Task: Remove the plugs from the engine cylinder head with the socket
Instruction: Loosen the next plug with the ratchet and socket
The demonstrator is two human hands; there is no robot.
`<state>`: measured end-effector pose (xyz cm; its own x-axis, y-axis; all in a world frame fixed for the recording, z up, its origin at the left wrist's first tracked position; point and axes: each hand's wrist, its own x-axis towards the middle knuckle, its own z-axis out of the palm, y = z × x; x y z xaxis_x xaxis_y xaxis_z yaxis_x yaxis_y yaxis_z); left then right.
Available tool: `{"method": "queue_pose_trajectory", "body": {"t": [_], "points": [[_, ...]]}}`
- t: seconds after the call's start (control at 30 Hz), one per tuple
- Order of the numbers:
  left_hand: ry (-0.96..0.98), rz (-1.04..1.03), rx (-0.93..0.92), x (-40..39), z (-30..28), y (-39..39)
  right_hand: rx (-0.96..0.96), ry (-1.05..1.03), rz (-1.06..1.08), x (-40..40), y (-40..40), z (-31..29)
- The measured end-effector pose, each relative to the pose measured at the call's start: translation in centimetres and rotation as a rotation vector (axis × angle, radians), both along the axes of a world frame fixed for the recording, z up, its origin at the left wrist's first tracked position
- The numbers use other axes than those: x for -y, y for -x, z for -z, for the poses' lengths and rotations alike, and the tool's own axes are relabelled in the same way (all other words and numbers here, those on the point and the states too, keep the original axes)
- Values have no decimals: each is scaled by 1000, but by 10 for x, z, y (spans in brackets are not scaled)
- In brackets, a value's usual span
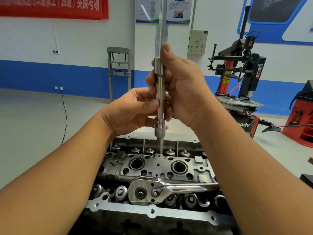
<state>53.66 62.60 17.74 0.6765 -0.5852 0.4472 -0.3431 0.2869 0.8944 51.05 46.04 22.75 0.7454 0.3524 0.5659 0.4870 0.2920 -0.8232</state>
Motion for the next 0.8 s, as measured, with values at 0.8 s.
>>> {"method": "queue_pose_trajectory", "body": {"t": [0.8], "points": [[5, -105, 46, 6, -1, 1, 12, -19, 33, 0, -1, 1]]}}
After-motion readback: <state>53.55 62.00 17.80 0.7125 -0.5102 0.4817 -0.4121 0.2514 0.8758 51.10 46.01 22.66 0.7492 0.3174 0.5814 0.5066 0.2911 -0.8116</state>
